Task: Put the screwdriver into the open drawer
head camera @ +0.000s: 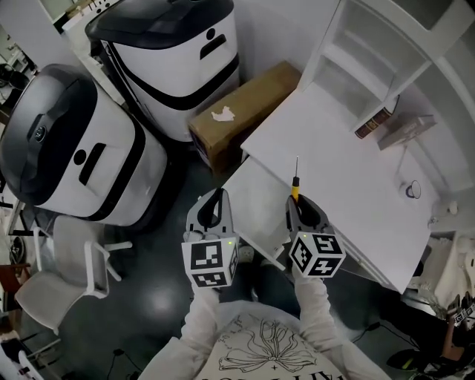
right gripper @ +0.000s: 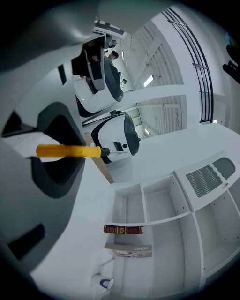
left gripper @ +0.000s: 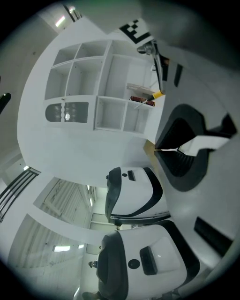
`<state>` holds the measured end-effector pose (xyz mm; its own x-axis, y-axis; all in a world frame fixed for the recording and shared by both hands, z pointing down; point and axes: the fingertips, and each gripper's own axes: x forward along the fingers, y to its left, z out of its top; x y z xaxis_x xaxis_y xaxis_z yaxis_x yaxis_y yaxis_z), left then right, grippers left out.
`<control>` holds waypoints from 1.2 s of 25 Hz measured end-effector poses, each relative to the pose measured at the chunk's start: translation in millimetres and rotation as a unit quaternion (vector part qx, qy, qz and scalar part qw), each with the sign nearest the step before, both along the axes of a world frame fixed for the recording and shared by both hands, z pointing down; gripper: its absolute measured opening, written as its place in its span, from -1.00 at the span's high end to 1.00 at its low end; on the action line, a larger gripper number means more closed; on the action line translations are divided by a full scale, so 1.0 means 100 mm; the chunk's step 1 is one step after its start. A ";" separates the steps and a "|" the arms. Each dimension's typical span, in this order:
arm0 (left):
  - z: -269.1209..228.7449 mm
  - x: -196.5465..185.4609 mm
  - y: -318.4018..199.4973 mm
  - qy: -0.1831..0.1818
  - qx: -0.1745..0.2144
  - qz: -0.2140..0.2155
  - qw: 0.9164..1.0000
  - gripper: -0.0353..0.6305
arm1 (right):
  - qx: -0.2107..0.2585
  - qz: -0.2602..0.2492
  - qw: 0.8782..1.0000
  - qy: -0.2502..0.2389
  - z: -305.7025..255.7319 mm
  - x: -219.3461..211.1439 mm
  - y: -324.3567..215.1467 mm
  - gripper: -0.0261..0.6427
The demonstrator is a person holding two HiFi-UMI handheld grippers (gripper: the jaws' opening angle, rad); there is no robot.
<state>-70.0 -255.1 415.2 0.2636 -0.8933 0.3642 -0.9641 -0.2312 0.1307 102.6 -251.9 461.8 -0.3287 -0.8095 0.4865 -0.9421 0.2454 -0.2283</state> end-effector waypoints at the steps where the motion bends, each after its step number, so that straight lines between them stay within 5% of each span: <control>1: 0.05 -0.01 0.00 0.001 -0.005 0.000 1.000 0.87 | -0.006 -0.003 1.000 0.001 0.05 -0.02 0.00 0.71; 15: 0.79 0.01 0.02 0.002 -0.078 -0.016 0.997 0.87 | -0.076 -0.069 0.995 0.018 0.80 -0.20 -0.07 0.71; 30: 1.48 0.08 0.00 0.004 -0.146 -0.054 0.988 0.87 | -0.182 -0.145 0.972 0.042 1.91 -0.27 -0.02 0.71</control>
